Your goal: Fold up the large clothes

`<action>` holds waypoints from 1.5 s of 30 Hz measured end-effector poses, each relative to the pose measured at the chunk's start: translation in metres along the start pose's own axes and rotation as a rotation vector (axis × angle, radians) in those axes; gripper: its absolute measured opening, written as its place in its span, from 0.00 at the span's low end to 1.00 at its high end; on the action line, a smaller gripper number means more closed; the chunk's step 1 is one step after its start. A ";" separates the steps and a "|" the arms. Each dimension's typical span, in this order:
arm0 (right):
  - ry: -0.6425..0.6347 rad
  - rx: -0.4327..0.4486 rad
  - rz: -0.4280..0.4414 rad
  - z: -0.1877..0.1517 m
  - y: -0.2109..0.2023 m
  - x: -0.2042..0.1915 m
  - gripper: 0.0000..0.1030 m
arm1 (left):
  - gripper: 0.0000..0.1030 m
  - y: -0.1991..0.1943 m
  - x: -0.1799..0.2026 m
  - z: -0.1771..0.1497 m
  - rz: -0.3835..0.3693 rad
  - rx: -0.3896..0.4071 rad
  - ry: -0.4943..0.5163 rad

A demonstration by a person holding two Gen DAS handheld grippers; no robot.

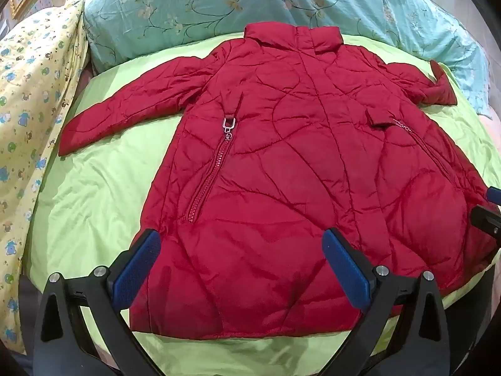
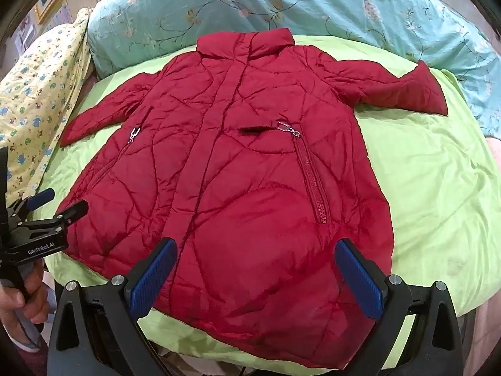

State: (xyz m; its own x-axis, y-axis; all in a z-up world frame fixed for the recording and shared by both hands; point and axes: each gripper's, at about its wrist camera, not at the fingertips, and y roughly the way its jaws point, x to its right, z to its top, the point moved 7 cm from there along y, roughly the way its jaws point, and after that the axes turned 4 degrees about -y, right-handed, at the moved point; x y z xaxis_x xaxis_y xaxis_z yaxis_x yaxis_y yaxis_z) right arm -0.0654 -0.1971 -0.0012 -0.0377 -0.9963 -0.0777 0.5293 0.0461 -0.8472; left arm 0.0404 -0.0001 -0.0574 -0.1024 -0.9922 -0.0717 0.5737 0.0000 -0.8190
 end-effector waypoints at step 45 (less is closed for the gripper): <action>0.026 -0.095 0.074 0.015 0.015 -0.001 0.98 | 1.00 0.007 0.020 0.032 -0.052 -0.034 0.040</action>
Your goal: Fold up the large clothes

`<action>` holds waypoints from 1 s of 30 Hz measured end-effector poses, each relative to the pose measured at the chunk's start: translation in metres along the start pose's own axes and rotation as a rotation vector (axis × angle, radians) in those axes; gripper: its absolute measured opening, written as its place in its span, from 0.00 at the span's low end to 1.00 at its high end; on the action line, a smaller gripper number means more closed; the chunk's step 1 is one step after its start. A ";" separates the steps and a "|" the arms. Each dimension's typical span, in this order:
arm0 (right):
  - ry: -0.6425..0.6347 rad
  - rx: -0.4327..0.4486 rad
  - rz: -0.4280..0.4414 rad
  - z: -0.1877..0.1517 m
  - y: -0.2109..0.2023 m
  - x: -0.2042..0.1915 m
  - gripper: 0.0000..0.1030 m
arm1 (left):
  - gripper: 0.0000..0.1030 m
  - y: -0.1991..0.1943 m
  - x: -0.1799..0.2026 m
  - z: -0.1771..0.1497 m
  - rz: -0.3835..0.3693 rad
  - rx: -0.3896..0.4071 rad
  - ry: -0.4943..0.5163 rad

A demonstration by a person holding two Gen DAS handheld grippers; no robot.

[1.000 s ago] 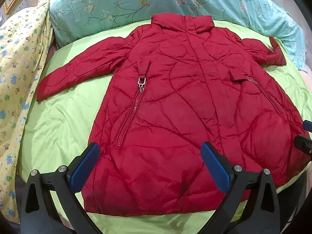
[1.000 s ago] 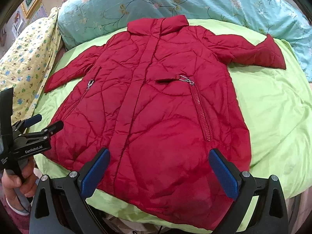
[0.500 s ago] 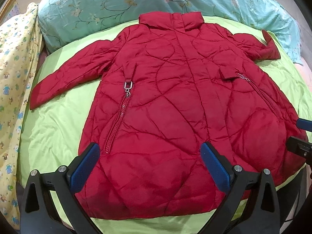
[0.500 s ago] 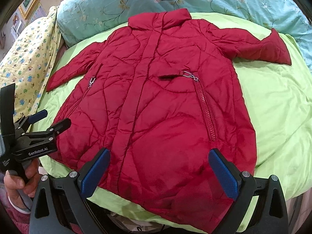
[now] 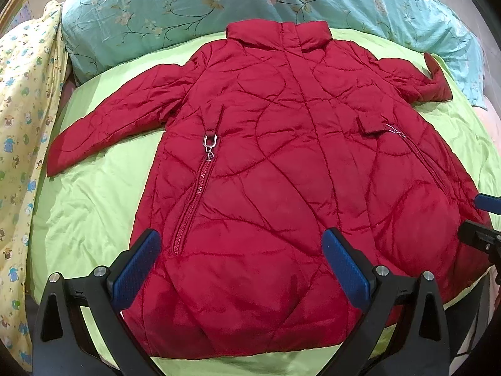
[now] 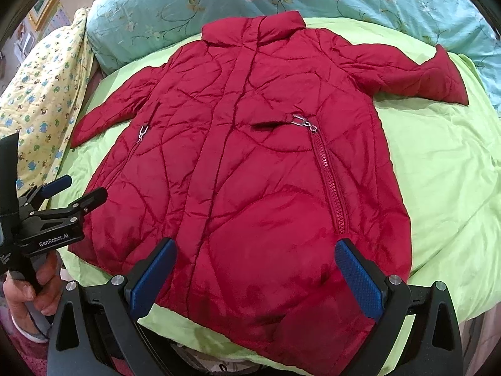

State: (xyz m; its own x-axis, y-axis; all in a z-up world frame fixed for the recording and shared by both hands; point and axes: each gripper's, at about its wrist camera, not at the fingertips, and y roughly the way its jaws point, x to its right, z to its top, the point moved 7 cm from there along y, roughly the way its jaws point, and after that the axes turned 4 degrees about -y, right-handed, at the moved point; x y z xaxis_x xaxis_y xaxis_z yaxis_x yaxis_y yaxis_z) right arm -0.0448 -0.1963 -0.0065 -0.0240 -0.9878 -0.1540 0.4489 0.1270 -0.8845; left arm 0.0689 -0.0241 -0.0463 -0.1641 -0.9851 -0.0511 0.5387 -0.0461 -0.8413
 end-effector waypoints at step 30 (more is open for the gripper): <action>0.288 0.181 -0.193 0.083 -0.001 0.192 0.98 | 1.00 0.041 -0.026 0.032 -0.047 -0.038 -0.114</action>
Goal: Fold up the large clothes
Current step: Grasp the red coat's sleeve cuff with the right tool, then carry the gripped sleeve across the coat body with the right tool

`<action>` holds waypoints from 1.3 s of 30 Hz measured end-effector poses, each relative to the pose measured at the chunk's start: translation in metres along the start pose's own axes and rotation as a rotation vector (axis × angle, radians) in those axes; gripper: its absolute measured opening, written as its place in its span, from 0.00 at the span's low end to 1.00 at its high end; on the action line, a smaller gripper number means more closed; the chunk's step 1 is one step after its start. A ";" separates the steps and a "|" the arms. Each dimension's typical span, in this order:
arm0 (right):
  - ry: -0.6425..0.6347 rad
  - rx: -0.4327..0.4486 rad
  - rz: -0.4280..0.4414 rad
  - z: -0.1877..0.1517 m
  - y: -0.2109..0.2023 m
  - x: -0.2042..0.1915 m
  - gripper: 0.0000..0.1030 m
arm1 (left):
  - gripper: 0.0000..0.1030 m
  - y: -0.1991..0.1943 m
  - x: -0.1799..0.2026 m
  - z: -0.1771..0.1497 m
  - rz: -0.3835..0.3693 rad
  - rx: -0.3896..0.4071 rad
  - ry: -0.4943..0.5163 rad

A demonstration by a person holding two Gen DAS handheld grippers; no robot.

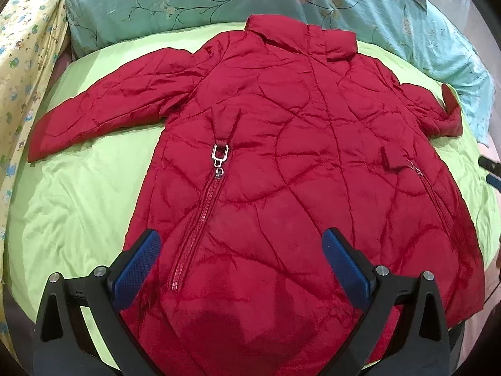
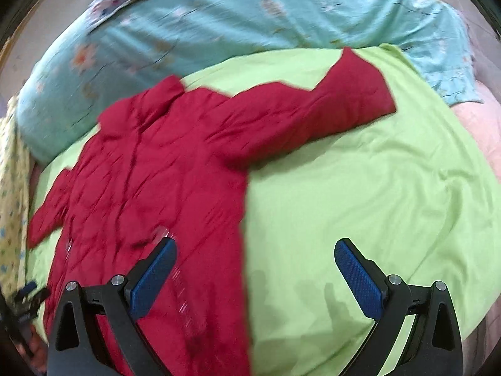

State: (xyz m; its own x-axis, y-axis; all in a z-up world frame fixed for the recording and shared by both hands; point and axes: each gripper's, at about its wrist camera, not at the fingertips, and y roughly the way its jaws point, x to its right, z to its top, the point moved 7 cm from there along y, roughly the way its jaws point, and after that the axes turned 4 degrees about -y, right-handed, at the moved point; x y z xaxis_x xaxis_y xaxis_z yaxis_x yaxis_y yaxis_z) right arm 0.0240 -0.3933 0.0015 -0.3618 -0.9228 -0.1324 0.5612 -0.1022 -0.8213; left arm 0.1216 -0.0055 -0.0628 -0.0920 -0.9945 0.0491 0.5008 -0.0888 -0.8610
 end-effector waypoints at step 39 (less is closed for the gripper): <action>0.185 0.123 0.045 0.144 0.087 0.076 0.14 | 1.00 0.053 0.012 0.027 -0.004 -0.035 -0.017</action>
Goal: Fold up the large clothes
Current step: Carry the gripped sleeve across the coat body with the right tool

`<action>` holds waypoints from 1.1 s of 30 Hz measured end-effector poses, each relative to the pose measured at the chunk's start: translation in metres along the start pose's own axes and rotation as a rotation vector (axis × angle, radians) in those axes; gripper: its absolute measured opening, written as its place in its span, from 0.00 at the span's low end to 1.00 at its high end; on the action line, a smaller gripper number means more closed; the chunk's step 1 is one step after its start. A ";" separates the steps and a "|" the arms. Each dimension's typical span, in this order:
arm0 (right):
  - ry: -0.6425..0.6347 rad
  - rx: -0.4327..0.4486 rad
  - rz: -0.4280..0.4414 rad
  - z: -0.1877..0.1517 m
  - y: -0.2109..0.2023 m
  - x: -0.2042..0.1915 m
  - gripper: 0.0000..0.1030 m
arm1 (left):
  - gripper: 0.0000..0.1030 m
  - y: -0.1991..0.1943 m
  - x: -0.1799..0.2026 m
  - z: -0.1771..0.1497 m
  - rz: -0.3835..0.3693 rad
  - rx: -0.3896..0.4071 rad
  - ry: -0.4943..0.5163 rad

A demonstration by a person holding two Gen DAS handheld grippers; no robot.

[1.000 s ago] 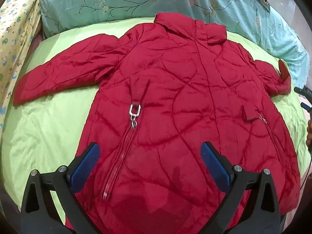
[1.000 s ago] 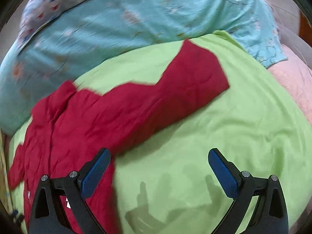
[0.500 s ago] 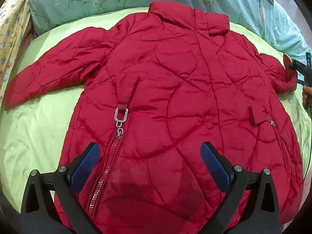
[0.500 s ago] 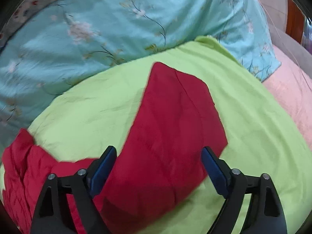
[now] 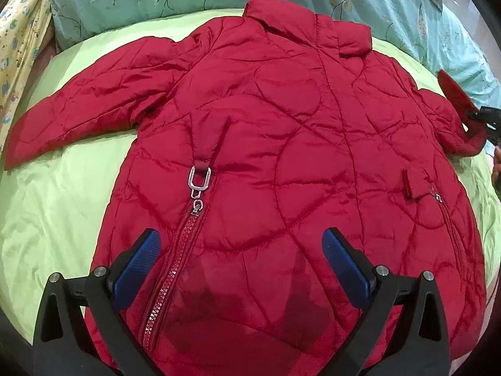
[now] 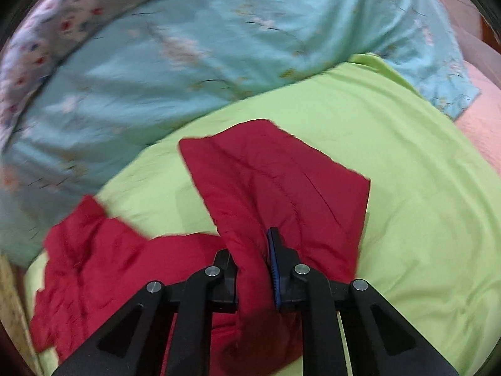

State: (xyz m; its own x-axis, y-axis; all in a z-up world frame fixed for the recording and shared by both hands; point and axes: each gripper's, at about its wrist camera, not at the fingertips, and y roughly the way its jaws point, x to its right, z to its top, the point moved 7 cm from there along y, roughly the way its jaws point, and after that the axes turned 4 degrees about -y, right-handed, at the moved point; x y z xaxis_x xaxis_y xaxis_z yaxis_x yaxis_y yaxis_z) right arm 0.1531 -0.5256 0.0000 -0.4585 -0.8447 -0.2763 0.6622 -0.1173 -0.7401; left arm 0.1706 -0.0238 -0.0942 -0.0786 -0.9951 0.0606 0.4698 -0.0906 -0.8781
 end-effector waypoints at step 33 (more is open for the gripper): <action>-0.720 -0.184 0.450 -0.194 0.004 -0.296 0.18 | 1.00 0.004 -0.031 0.040 -0.321 -0.017 -0.149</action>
State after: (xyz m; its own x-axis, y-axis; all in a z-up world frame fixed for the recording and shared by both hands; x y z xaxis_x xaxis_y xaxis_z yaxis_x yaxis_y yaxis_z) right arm 0.1764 -0.1743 -0.0401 0.3514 -0.9229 -0.1574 0.5552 0.3408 -0.7587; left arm 0.2098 0.0048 -0.0811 -0.0899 -0.9109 0.4027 0.4270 -0.4005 -0.8107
